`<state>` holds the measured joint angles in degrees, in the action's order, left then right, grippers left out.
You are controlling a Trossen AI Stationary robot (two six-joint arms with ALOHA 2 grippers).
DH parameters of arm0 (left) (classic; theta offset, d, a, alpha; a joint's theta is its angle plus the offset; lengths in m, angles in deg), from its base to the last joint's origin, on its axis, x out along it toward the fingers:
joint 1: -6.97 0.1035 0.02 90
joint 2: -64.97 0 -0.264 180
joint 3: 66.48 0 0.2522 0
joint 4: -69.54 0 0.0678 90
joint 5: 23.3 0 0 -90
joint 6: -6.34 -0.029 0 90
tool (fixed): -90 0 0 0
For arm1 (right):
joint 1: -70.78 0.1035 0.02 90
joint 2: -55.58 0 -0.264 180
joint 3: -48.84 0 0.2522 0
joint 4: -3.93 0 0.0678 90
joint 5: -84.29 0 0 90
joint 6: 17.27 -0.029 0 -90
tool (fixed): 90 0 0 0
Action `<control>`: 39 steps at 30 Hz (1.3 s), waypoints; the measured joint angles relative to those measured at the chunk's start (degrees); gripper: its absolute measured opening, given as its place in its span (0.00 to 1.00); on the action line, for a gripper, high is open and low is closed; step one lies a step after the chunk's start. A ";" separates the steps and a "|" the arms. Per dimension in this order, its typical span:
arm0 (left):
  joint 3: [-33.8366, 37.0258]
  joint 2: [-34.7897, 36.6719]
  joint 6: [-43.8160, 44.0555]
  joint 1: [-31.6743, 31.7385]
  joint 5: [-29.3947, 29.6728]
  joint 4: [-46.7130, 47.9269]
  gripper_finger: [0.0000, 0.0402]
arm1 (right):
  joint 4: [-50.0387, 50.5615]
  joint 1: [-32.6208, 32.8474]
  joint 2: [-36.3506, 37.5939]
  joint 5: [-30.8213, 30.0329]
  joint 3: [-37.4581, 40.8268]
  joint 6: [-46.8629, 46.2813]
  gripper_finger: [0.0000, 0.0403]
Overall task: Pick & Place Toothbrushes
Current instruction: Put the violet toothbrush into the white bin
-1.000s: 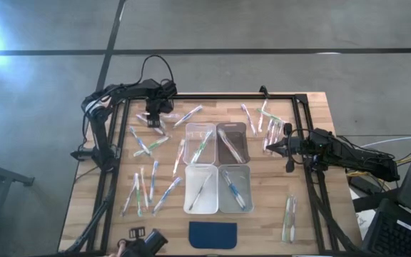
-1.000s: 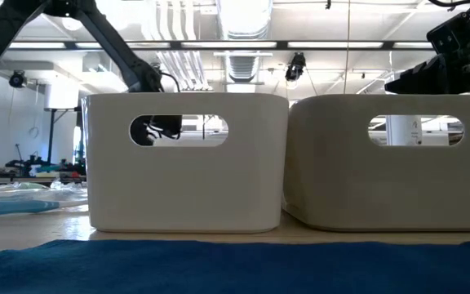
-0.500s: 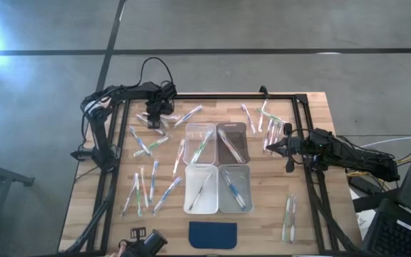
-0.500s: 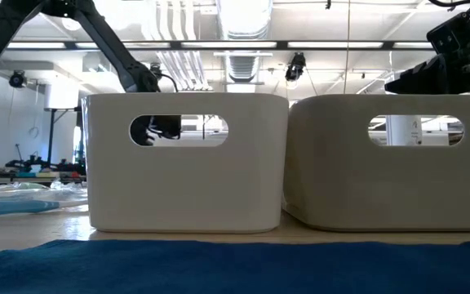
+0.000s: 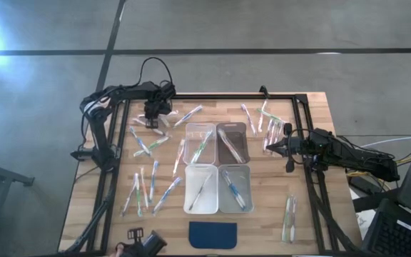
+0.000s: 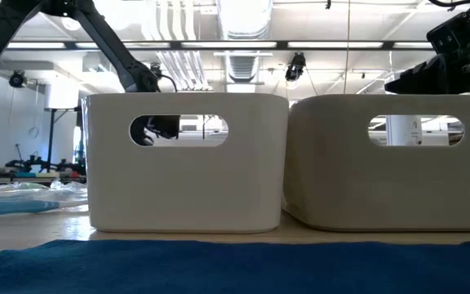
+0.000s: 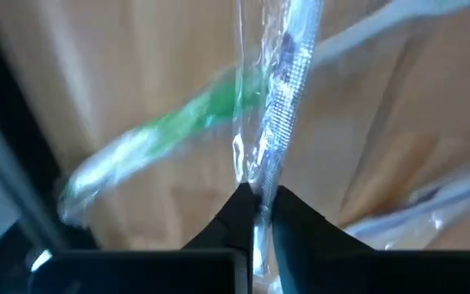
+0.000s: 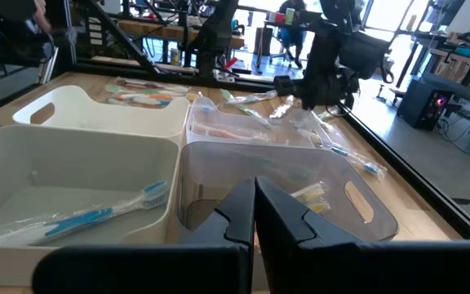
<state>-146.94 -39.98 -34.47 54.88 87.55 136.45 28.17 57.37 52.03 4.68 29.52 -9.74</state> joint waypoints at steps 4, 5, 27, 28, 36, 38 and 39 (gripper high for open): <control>-0.55 3.12 1.69 -0.51 2.00 2.27 0.08 | 0.00 -0.02 0.01 0.00 0.00 0.00 0.02; -0.67 4.01 2.36 -0.75 2.00 2.99 0.07 | 0.00 -0.02 0.02 0.00 0.00 0.00 0.02; -9.80 24.83 47.29 -15.48 -13.85 10.28 0.07 | 0.00 -0.01 0.02 0.00 0.00 0.00 0.02; -10.28 25.32 49.33 -16.93 -14.35 10.31 0.07 | 0.01 -0.02 0.02 0.00 0.00 0.00 0.02; -15.52 25.66 66.66 -29.41 -14.42 10.72 0.07 | 0.00 -0.01 0.02 0.00 0.00 0.00 0.02; -17.04 25.20 69.95 -32.62 -14.25 10.75 0.07 | 0.01 -0.02 0.01 0.00 0.00 0.00 0.02; -17.78 24.95 71.62 -34.36 -13.85 10.67 0.07 | 0.00 -0.01 0.01 0.00 0.00 0.00 0.02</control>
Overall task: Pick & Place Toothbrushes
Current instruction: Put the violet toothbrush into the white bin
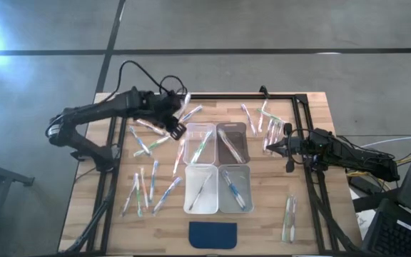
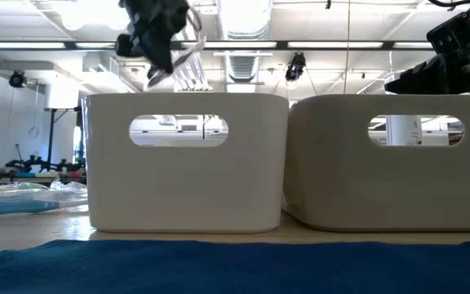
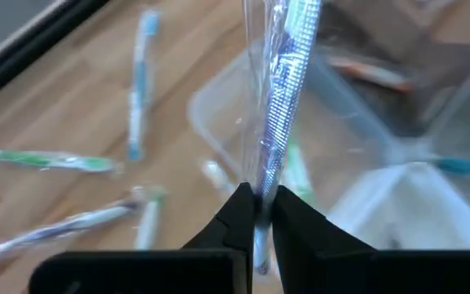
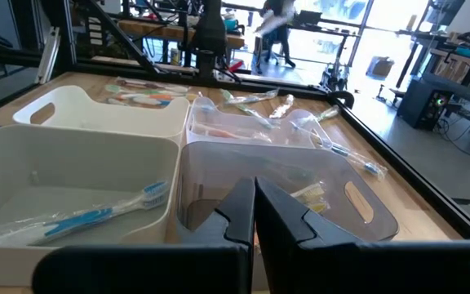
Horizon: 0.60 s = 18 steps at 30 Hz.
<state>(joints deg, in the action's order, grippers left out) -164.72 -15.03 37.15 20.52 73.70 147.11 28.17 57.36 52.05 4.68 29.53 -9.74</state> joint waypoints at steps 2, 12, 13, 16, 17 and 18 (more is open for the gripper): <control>-1.48 -0.68 2.62 -3.29 0.66 -0.14 0.07 | 0.00 0.00 0.00 0.00 -0.01 0.00 0.02; -7.92 -8.01 14.75 -18.44 5.24 -0.82 0.07 | 0.01 0.00 0.00 0.00 -0.01 0.00 0.02; -8.34 -9.05 15.95 -19.59 5.96 -0.76 0.07 | 0.00 -0.01 0.00 0.00 -0.01 0.00 0.02; -9.33 -12.10 19.43 -22.55 6.16 -0.73 0.07 | 0.00 0.01 0.01 0.00 -0.01 0.00 0.02; -9.81 -13.20 20.43 -23.42 6.24 -0.73 0.07 | 0.00 -0.01 -0.01 0.00 -0.01 0.00 0.02; -10.34 -14.28 21.24 -24.19 6.36 -0.78 0.07 | 0.00 -0.01 0.01 0.00 -0.01 0.00 0.02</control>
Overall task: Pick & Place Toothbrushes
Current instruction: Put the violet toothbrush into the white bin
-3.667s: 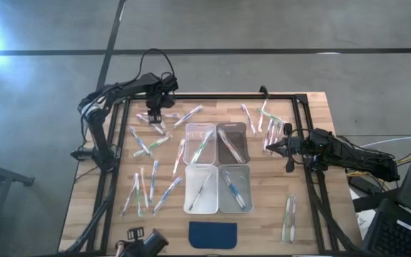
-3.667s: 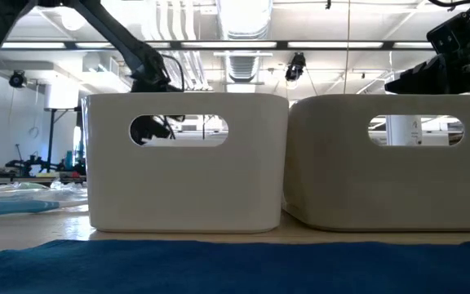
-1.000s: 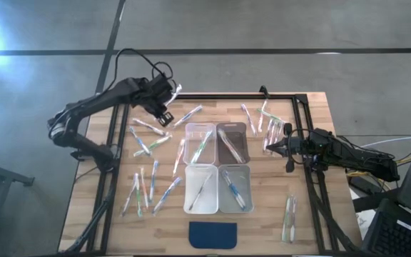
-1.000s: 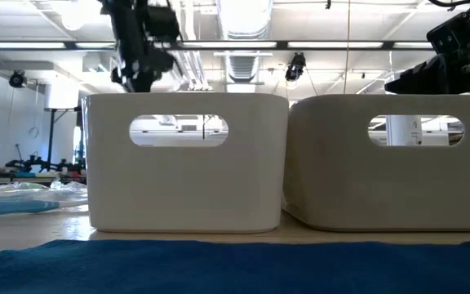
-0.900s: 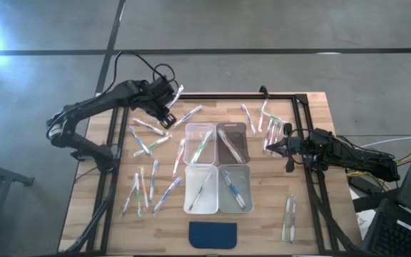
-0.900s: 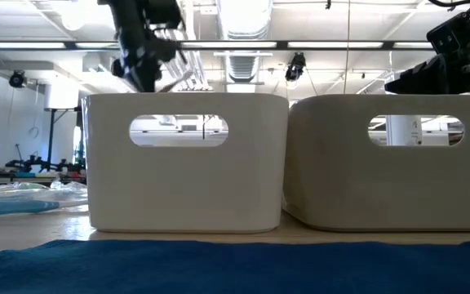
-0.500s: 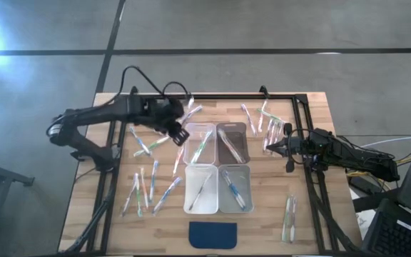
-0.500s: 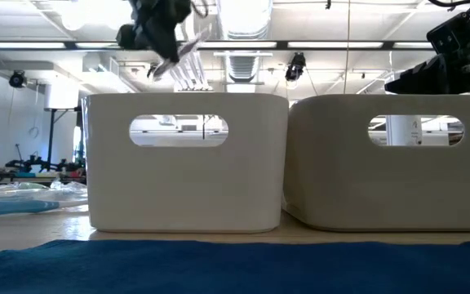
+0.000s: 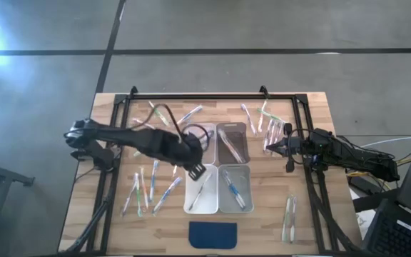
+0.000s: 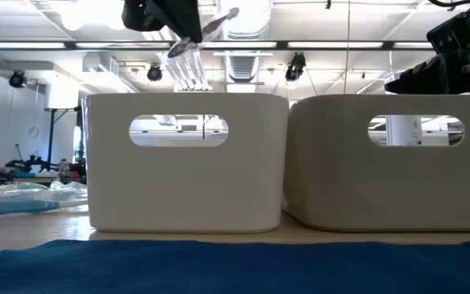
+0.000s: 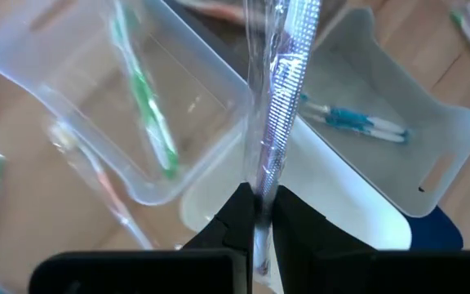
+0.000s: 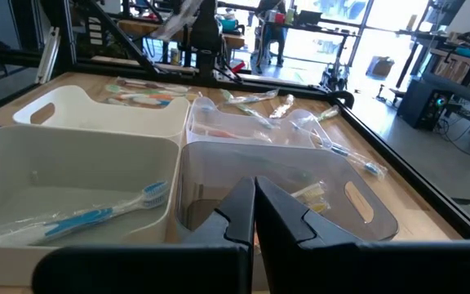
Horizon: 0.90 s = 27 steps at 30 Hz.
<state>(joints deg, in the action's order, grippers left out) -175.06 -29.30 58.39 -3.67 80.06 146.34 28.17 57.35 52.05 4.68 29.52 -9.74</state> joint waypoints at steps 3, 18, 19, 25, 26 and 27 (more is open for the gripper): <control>-1.74 -3.26 2.01 -2.12 -0.14 0.01 0.07 | 0.00 0.02 0.00 0.00 0.01 0.00 0.02; -5.82 -12.86 9.21 -8.32 -1.44 -0.91 0.07 | 0.00 0.00 0.00 0.00 0.00 0.00 0.02; -5.49 -12.84 10.26 -8.66 -0.73 -1.75 0.07 | 0.00 0.02 -0.01 0.02 0.00 0.00 0.02; -5.21 -12.95 16.06 -9.67 2.44 -3.59 0.07 | 0.02 0.00 0.00 0.00 0.00 0.00 0.02; -5.21 -13.07 16.85 -9.67 2.78 -3.53 0.07 | 0.00 0.00 0.00 0.00 0.00 0.00 0.02; -5.21 -13.37 17.45 -9.67 3.03 -3.57 0.07 | 0.00 0.02 0.00 0.00 0.00 0.00 0.02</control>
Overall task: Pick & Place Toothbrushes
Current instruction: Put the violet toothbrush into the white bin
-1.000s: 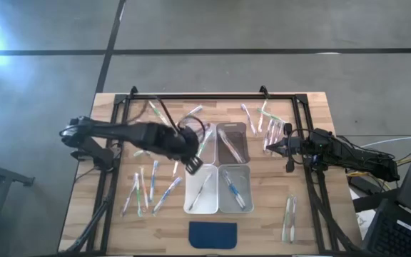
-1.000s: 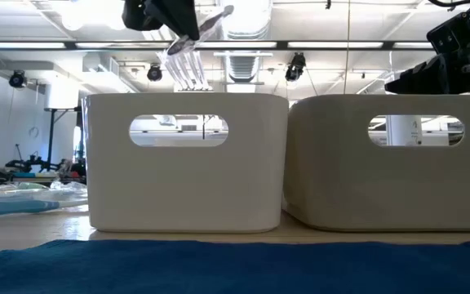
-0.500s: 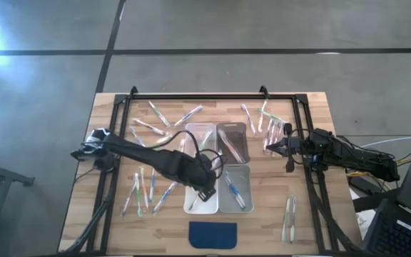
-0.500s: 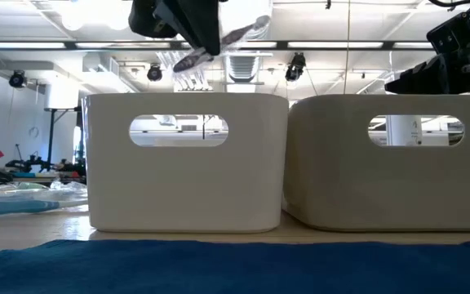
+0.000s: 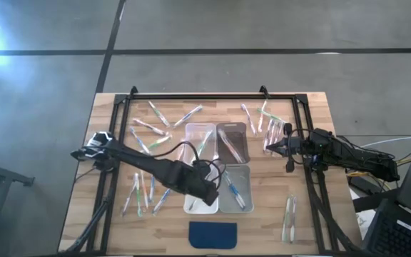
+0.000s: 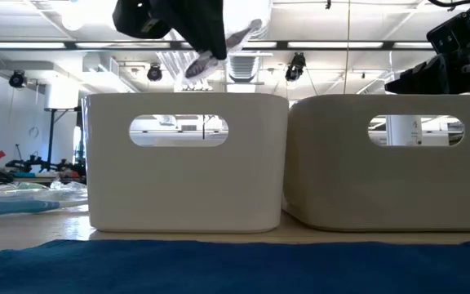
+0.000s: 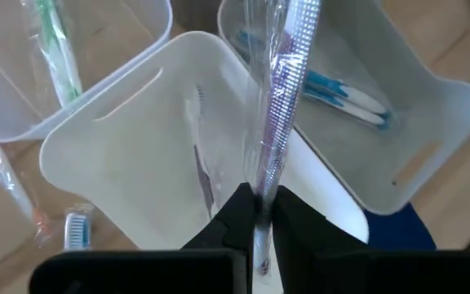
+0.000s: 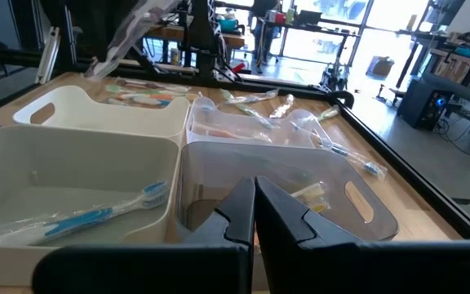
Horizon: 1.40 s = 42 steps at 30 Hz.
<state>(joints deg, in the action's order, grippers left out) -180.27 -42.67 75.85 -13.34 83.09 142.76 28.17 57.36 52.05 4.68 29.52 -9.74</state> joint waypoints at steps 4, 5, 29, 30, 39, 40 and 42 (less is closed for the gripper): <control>0.00 -2.03 1.79 0.00 -0.53 -0.94 0.07 | 0.00 -0.02 0.00 0.00 0.00 0.00 0.02; 0.02 -2.61 2.16 0.00 -1.11 -1.30 0.07 | 0.00 -0.01 0.00 0.00 0.00 0.00 0.02; 1.26 -9.63 3.10 1.11 -12.67 1.19 0.07 | 0.00 0.00 0.00 0.00 0.00 0.00 0.02; 1.61 -9.63 3.13 1.11 -12.92 0.84 0.07 | 0.00 -0.02 0.00 0.00 0.00 0.00 0.02; 6.10 -9.63 3.16 1.88 -16.59 -2.23 0.07 | 0.01 0.00 0.00 0.00 0.00 0.00 0.02; 6.55 -9.63 3.03 2.01 -17.22 -2.49 0.07 | 0.02 -0.02 0.00 0.00 0.00 0.00 0.02; 7.41 -9.63 2.70 2.33 -17.55 -2.91 0.07 | 0.01 0.00 0.00 0.00 0.00 0.00 0.02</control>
<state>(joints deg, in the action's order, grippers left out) -172.86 -52.30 78.55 -11.01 65.54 139.85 28.18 57.36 52.05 4.68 29.52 -9.74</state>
